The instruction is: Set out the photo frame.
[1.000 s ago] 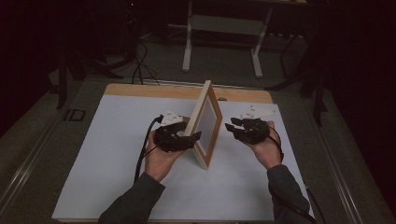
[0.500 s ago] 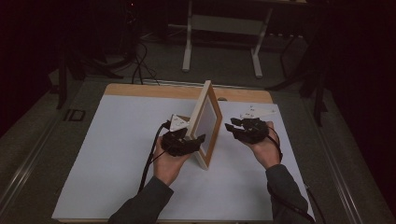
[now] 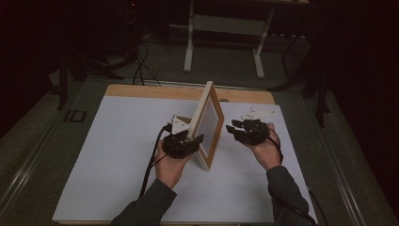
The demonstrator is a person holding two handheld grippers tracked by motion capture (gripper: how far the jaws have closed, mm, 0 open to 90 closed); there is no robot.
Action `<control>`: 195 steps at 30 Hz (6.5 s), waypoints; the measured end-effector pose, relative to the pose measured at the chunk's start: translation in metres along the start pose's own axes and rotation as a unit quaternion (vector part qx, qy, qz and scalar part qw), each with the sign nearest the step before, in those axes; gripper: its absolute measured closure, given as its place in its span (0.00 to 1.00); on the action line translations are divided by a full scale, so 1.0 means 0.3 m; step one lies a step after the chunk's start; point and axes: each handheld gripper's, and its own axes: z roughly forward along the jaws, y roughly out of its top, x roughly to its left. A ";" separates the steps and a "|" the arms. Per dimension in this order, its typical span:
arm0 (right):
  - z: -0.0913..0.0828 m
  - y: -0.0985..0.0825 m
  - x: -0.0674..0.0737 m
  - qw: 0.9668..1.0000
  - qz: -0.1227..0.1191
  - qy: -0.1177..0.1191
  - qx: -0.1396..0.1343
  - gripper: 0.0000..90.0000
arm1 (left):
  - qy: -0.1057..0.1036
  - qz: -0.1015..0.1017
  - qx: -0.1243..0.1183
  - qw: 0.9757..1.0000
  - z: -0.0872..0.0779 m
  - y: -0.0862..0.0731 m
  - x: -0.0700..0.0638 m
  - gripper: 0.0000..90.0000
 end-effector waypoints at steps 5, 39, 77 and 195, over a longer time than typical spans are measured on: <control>0.001 -0.001 -0.004 1.000 0.002 -0.001 0.001 0.72 | 0.000 -0.004 0.003 1.000 -0.002 0.001 0.007 0.71; 0.001 -0.012 -0.035 1.000 0.010 -0.003 0.008 0.68 | -0.069 -0.042 0.031 0.996 -0.054 0.021 0.209 0.84; 0.046 -0.009 -0.054 1.000 0.022 -0.005 0.017 0.66 | -0.166 -0.006 0.056 0.984 -0.069 0.038 0.370 0.86; 0.116 0.016 -0.200 0.987 0.093 0.129 -0.024 0.69 | -0.181 0.055 0.038 0.981 -0.107 0.049 0.464 0.76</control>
